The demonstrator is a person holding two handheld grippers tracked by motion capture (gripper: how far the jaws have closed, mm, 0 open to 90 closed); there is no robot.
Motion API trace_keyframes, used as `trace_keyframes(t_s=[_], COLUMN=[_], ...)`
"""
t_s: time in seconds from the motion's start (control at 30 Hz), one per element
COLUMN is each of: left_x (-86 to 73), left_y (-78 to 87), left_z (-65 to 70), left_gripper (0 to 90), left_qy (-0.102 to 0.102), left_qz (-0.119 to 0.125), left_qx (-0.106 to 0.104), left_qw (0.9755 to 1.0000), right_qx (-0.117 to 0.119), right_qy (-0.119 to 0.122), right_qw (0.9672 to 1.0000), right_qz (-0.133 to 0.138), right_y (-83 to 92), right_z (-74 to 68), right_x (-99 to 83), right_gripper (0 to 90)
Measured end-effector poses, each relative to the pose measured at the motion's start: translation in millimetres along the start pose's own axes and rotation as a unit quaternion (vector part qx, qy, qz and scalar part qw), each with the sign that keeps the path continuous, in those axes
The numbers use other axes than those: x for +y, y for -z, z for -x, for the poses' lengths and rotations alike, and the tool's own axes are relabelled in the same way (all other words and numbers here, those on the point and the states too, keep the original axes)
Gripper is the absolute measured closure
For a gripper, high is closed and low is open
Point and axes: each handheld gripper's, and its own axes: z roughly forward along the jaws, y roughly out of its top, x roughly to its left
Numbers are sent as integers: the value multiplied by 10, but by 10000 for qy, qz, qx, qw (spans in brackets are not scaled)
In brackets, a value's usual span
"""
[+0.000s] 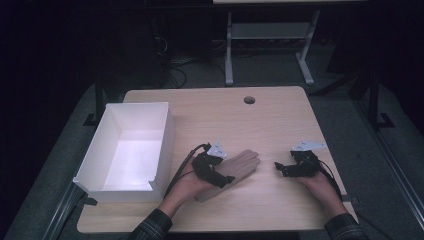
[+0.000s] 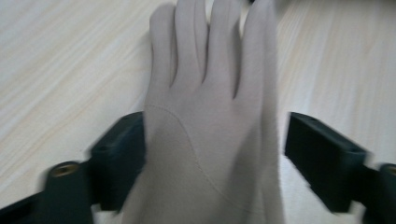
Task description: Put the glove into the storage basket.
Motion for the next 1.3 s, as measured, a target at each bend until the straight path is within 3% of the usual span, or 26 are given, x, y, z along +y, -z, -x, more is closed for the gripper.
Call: trace_keyframes(t_s=[0.33,0.5,0.63,0.87,1.03,1.13,1.3], left_x=[-24,-37,-63,-71,-60,-51,-49], left_y=[-191,-231,-242,-219,-195,-193,-181], left_z=[28,33,12,12,34,34,2], left_gripper=[133,143,155,300,547,636,672], left_qy=[-203,-230,-127,-176,-190,-85,169], left_qz=[-206,-295,-251,-216,-232,-264,-262], left_qx=[196,194,84,-112,-455,-549,-667], left_qw=[9994,9991,9996,9996,9985,9981,9973], right_qx=[1,0,2,0,1,1,0], right_qy=[18,22,23,24,20,23,24], right_qw=[10000,10000,10000,10000,10000,10000,10000], right_qz=[4,5,4,4,6,4,7], right_y=[0,0,0,0,0,0,0], right_z=[2,3,2,2,2,2,2], right_x=[-1,-1,-1,-1,-2,-2,-1], right_gripper=[179,179,179,179,179,179,179])
